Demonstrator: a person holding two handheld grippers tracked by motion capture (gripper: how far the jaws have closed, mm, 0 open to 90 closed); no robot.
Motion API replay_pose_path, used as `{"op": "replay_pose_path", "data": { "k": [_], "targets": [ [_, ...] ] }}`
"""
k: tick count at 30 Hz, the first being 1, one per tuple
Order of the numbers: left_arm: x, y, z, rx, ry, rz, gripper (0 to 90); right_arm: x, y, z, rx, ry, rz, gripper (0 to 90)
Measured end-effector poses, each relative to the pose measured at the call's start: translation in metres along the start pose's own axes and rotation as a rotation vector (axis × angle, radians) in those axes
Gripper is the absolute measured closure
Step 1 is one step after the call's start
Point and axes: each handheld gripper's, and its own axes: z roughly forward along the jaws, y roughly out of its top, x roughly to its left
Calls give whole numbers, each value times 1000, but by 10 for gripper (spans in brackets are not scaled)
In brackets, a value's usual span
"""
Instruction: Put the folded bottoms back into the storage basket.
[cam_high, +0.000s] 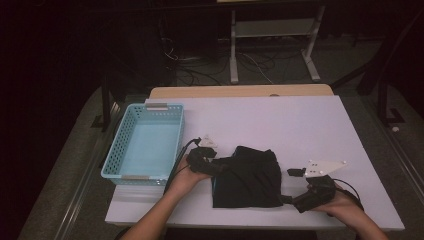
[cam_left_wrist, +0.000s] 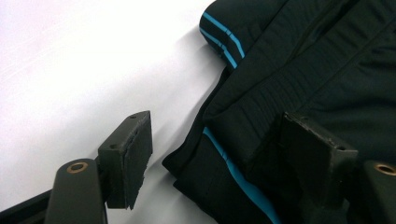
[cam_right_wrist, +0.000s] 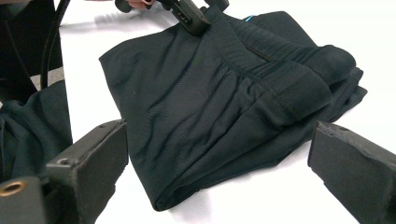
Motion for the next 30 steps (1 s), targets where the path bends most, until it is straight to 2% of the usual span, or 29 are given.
{"op": "replay_pose_path", "data": {
  "k": [8, 12, 16, 23, 25, 28, 30],
  "targets": [
    [-4, 0, 0, 12, 13, 26, 315, 0, 0, 0, 0, -1, 0, 52],
    [-6, -1, -1, 13, 8, 23, 379, 0, 0, 0, 2, 0, 0, 52],
    [-9, -1, -2, 12, -10, 27, 483, 0, 0, 0, 2, 1, 0, 52],
    [-11, 1, -2, 26, -37, 7, 599, 1, 0, 1, 6, 2, 0, 53],
    [-11, 2, -2, 33, -55, 5, 666, 1, 0, 1, 7, 2, 0, 53],
    [-12, 3, -2, 44, -58, 14, 704, 1, 0, 2, 5, 2, -1, 53],
    [-13, 4, -1, 50, -63, 2, 725, 1, 0, 2, 5, 2, -1, 53]
  ]
}}
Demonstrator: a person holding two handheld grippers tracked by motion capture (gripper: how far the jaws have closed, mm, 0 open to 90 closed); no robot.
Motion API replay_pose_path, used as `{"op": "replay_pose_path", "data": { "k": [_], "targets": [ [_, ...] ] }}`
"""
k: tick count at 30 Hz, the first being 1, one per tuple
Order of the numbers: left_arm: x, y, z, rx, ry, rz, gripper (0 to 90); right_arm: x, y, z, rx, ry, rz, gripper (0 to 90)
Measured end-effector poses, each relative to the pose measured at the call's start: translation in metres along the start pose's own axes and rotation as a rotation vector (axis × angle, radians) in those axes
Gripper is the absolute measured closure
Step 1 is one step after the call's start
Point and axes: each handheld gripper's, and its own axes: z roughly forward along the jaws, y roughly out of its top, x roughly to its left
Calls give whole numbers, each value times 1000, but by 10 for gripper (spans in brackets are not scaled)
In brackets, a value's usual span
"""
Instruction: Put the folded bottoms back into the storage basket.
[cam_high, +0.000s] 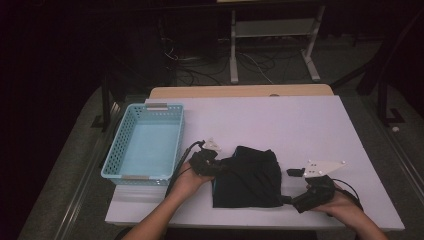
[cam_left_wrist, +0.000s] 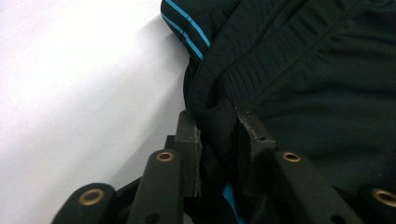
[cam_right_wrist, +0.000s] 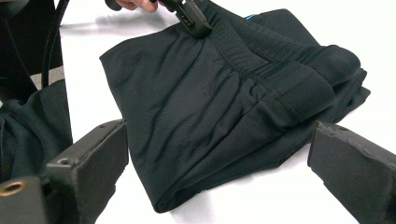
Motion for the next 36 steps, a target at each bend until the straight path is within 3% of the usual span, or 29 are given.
{"op": "replay_pose_path", "data": {
  "k": [8, 14, 19, 24, 29, 36],
  "targets": [
    [1, 1, 0, 12, -9, -2, 749, 0, 0, -1, 5, -8, 11, 66],
    [2, 1, 0, 10, -11, -6, 748, 9, 2, -5, 26, -15, 29, 90],
    [1, 1, 0, 9, -9, 2, 748, 18, -8, -5, 79, -10, 33, 127],
    [0, 1, 0, 8, -7, 3, 747, 21, -11, -2, 134, 10, 6, 153],
    [1, 1, 0, 6, -9, 1, 746, 24, -14, 3, 201, 2, -14, 241],
    [1, 1, 0, 4, -11, 0, 745, 26, -14, 6, 235, 14, -49, 406]
  ]
}}
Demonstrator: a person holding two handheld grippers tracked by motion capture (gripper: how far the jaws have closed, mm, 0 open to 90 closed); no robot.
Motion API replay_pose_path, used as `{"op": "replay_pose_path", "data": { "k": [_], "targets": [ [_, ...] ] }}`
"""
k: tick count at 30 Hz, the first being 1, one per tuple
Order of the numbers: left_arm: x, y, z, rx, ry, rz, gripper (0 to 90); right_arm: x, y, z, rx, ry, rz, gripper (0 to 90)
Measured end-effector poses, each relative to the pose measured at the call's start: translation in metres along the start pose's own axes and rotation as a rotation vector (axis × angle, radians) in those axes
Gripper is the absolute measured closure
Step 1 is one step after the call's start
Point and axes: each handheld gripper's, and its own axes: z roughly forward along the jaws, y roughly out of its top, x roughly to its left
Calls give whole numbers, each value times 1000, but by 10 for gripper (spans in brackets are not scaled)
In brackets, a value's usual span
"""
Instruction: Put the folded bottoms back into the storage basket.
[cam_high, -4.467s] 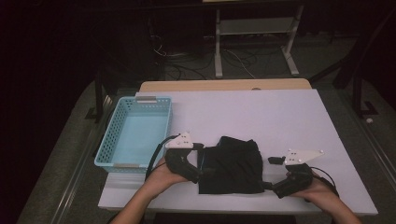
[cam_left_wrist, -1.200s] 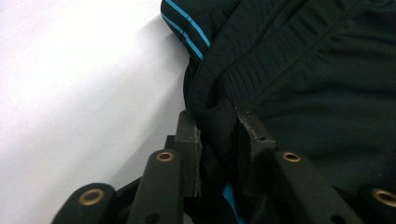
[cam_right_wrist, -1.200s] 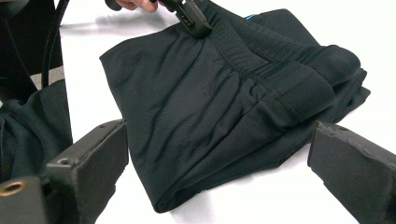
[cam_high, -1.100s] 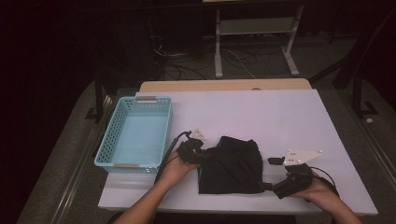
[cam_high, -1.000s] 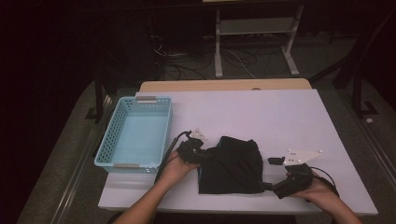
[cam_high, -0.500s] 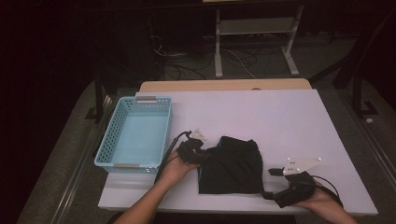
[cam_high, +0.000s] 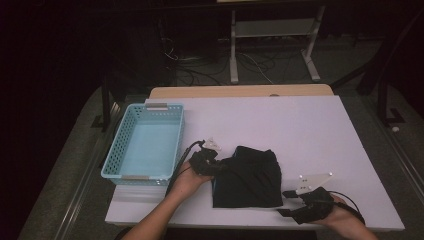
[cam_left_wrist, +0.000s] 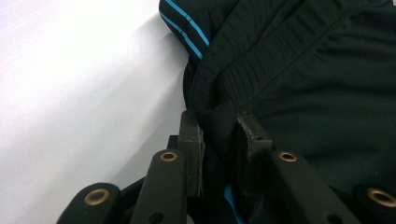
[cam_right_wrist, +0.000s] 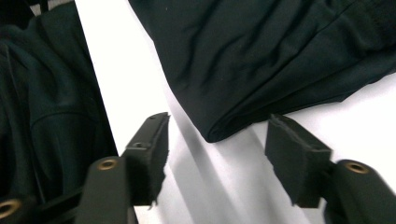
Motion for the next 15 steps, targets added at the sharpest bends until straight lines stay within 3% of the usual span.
{"op": "replay_pose_path", "data": {
  "k": [7, 15],
  "targets": [
    [0, 0, 0, -1, -1, 1, 745, 3, 3, 6, 17, -18, -61, 572],
    [1, 0, 0, -1, -3, 1, 744, 9, 6, 9, 39, -33, -135, 677]
  ]
}}
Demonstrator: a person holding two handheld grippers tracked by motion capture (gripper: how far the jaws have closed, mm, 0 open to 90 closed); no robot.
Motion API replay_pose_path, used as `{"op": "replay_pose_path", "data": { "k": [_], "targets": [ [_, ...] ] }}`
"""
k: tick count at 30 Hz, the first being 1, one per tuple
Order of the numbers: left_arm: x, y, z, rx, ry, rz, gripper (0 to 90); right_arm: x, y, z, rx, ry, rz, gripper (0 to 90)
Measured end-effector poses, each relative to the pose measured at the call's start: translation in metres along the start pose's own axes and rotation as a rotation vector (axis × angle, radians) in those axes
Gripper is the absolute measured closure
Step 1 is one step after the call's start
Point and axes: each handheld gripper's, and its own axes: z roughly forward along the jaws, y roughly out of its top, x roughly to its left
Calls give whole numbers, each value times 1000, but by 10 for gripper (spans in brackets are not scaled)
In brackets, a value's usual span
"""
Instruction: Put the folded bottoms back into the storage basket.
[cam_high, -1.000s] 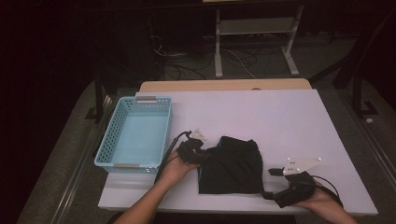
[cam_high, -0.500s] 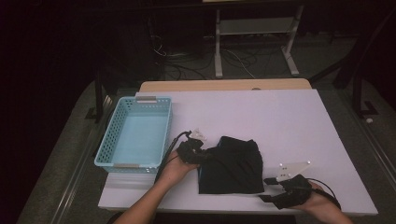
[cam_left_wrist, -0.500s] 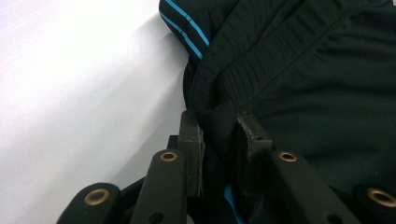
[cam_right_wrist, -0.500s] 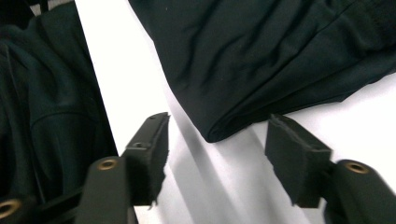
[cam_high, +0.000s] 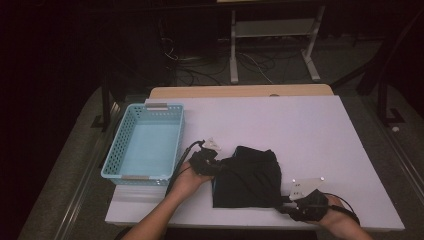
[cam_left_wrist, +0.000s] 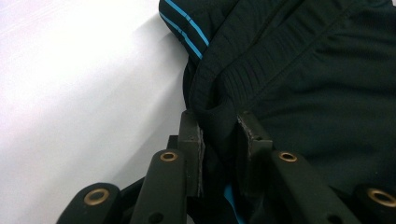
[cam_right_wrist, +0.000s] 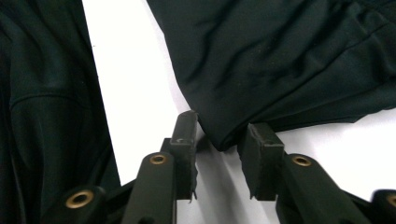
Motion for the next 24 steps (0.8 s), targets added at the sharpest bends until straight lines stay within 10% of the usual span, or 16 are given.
{"op": "replay_pose_path", "data": {
  "k": [12, 24],
  "targets": [
    [0, 0, 0, 0, -2, 2, 745, -3, 5, 1, 12, 15, -15, 815],
    [0, 0, 0, 0, -2, 1, 745, -11, 23, -10, -100, 28, 4, 818]
  ]
}}
